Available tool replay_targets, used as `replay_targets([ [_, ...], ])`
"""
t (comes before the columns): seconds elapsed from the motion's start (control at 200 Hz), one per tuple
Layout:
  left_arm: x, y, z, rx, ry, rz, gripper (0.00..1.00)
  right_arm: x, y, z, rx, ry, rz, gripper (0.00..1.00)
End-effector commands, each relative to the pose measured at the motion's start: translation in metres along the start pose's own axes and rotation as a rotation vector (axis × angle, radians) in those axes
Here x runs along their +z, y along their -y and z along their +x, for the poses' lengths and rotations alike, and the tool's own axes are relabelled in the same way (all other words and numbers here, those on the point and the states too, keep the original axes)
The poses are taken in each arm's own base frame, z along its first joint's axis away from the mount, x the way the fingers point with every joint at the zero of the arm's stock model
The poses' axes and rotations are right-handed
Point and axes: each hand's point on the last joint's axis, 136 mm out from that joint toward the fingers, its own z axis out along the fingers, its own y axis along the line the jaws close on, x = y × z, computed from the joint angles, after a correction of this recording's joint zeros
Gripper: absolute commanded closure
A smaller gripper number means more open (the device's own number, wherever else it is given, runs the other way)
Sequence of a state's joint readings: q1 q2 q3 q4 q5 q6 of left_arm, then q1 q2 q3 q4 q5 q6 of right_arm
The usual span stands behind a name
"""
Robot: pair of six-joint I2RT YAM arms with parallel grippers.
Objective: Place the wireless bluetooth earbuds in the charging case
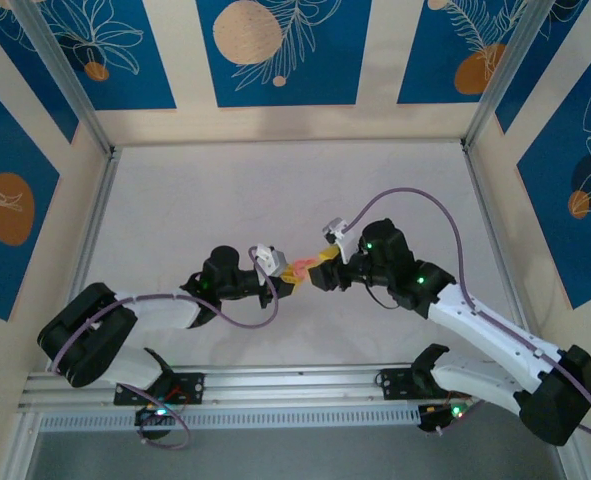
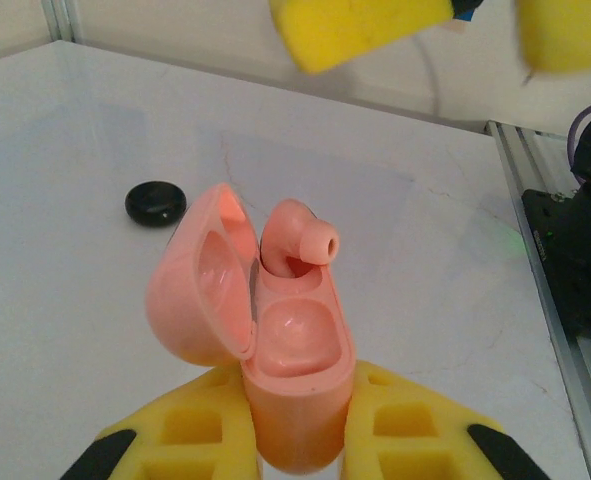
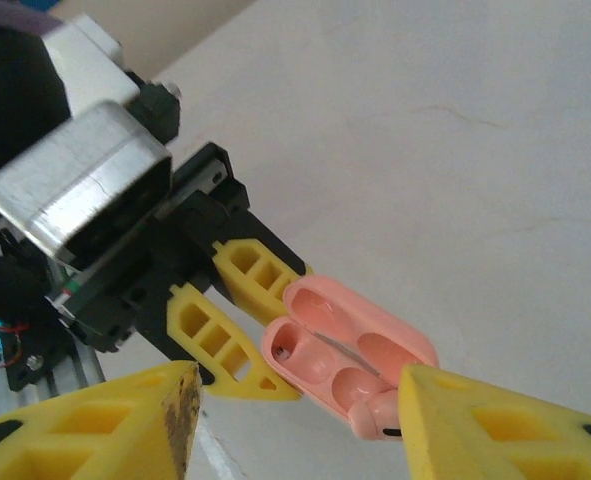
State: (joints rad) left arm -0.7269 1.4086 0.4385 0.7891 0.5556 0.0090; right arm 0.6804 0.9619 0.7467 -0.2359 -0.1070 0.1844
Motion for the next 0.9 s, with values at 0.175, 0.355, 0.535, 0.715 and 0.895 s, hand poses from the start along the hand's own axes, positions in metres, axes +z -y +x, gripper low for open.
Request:
replay_targets([
  [0.175,-0.002,0.003,-0.021,0.063,0.065,0.005,0.86,-0.021,0.004,-0.008,0.253,0.013,-0.097,0.46],
  [0.355,-0.002,0.004,-0.022,0.069,0.068,0.009,0.86,-0.022,0.019,0.012,0.421,-0.034,-0.121,0.60],
  [0.535,-0.002,0.004,-0.023,0.069,0.069,0.009,0.87,-0.016,0.014,0.024,0.488,-0.074,-0.191,0.72],
  [0.715,-0.002,0.004,-0.023,0.068,0.068,0.009,0.87,-0.008,0.009,0.036,0.521,-0.124,-0.232,0.79],
  [0.895,-0.001,0.004,-0.025,0.071,0.073,0.011,0.87,-0.001,0.012,0.039,0.530,-0.142,-0.230,0.82],
])
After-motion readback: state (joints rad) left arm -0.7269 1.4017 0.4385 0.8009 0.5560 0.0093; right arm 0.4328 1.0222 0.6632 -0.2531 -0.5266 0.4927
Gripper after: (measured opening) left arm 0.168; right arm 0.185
